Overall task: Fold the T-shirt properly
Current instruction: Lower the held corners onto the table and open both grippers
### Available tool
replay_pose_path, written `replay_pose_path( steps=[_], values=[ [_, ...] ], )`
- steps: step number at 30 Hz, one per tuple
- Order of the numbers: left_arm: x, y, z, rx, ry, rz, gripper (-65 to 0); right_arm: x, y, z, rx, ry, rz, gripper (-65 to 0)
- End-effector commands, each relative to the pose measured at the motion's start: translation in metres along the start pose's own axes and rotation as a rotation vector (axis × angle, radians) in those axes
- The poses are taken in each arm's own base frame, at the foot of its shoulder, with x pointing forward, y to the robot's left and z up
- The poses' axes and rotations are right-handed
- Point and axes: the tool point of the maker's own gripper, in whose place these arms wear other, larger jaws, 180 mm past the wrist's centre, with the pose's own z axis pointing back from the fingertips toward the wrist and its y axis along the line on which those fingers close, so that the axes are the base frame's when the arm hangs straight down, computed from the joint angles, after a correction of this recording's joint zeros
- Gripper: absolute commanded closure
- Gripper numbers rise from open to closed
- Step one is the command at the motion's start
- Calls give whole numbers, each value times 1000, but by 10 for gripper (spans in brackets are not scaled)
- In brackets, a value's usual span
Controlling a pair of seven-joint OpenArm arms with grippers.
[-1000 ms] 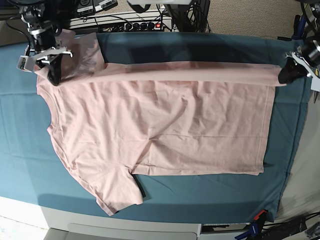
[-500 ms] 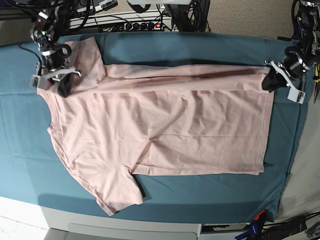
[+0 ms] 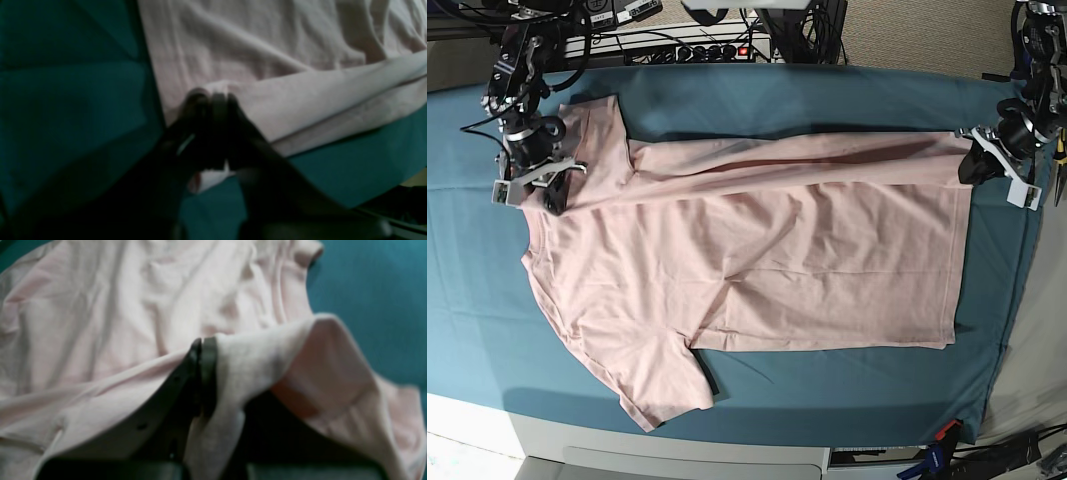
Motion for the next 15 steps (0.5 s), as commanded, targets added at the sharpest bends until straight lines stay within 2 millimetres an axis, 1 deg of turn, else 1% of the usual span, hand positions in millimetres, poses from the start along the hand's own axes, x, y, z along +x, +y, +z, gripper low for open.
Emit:
replay_pose_path(
  steps=[1,5,9,11,15],
  values=[
    [15,2,4,5,-36,-31,0,22,-1,-2,7,-62,23,0],
    [15,2,4,5,-36,-31,0,17,17,-8,57,-47,27,0],
    [23,4,4,16,-60,-49,0,10,36,-13,103,-27,41,0],
    [28,6,4,24,-69,-54,0,10,38,-14,110,-29,41,0],
    [39,7,2,28,-92,-60,0,13,37,-15,108,-32,46,0]
  ],
)
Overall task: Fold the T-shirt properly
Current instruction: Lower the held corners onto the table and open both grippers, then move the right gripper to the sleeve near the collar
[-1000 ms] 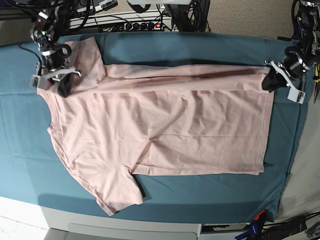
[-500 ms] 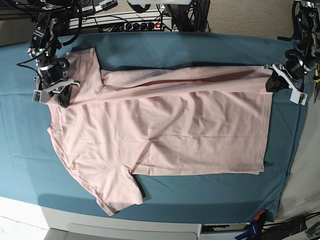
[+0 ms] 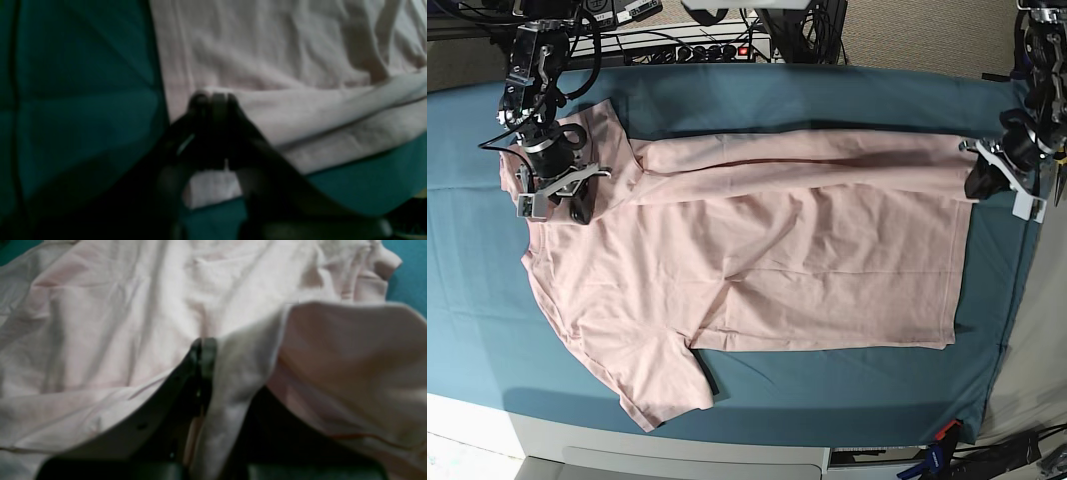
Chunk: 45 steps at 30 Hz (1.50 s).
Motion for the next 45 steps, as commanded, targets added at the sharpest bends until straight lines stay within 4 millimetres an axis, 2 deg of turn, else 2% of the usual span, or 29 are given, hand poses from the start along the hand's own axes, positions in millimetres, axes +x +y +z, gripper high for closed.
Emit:
replay_pose_path(
  steps=[1,10,11,13,14,15,22,25,29,33,38,41,45],
  values=[
    [17,2,4,-1,-43,-28,0,20,-4,1,2,-59,20,0],
    [22,1,4,-3,-68,-28,0,23,-9,2,-1,-53,46,0],
    [22,2,4,1,-70,-31,-20,23,-9,3,1,-52,47,0],
    [21,3,4,10,-65,-40,-219,24,-9,3,2,-58,48,-188],
    [21,4,4,15,-62,-46,-295,26,-10,3,-1,-69,45,-247],
    [20,6,5,24,-55,-57,-338,28,-10,3,-7,-76,43,-262],
    [24,33,14,135,-12,-111,-348,41,-24,13,-41,-120,-13,-262],
    [27,40,18,152,13,-142,-348,49,-29,30,-45,-123,-23,-262],
    [29,45,22,164,33,-168,-348,55,-35,66,-75,-126,-14,-262],
    [31,48,23,169,40,-178,-348,38,-31,103,-84,-79,-52,-262],
    [30,47,23,167,43,-180,-348,-10,-29,137,-131,47,-135,-262],
    [30,47,23,166,44,-181,-348,-35,-33,149,-211,80,-229,-262],
    [29,44,23,150,47,-195,-348,-44,-27,148,-246,46,-321,-262]
  ],
)
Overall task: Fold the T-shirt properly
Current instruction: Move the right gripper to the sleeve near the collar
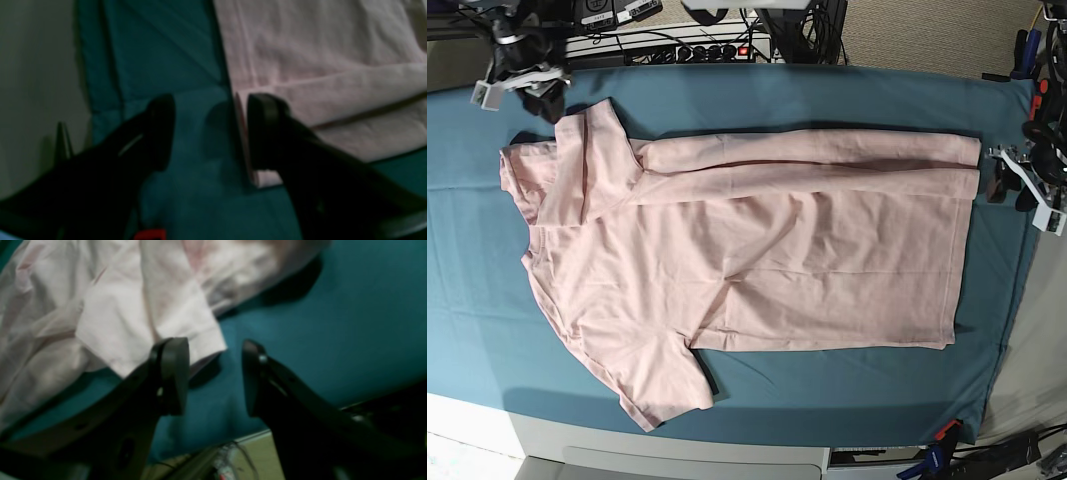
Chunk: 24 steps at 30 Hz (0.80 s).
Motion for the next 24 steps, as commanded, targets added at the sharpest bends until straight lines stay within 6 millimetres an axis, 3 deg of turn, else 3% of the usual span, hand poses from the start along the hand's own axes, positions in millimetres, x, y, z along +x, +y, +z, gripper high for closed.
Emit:
replay_pose_path(
  steps=[1,9,15,21,24],
  values=[
    [16,6,5,12,-35,-29,-348,11,-2,1,-10,-48,-16,-262],
    [16,7,6,14,-36,-33,-348,-25,-23,-24,-70,1,-156,-262],
    [19,10,8,22,-32,-49,-348,-27,-14,-26,-8,-2,-183,-256],
    [18,10,8,24,-30,-50,-348,-23,-1,-25,69,-16,-209,-22],
    [18,10,8,24,-30,-50,-348,-21,1,-25,79,-22,-214,0]
  ],
)
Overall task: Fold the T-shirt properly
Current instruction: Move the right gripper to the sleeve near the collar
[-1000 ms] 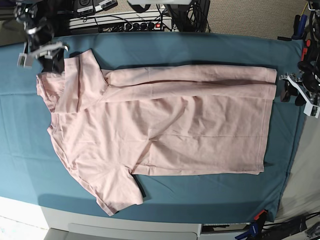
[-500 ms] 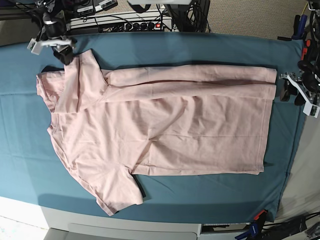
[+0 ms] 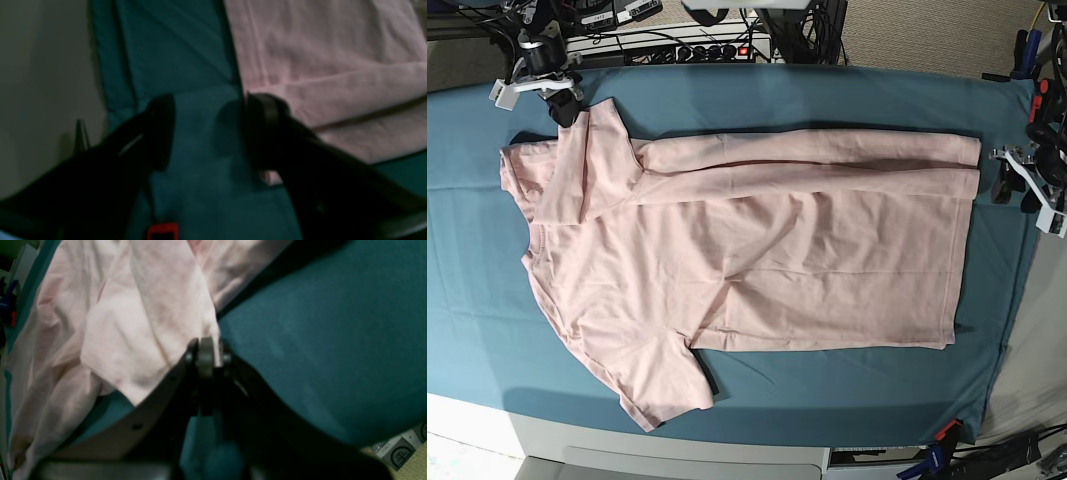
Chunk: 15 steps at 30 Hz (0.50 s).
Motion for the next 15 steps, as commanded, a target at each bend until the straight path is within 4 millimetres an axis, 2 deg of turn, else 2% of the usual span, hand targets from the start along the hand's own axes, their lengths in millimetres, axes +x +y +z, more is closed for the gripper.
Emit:
replay_pose_path(
  steps=[1,7,15],
  values=[
    [16,5,5,8,-41,-23,-347,5,3,2,20,-13,-1,0],
    [16,5,5,9,-40,-23,-347,15,32,-1,162,-59,-8,0],
    [15,6,5,15,-35,-31,-347,38,83,-38,278,-121,33,0]
  ],
)
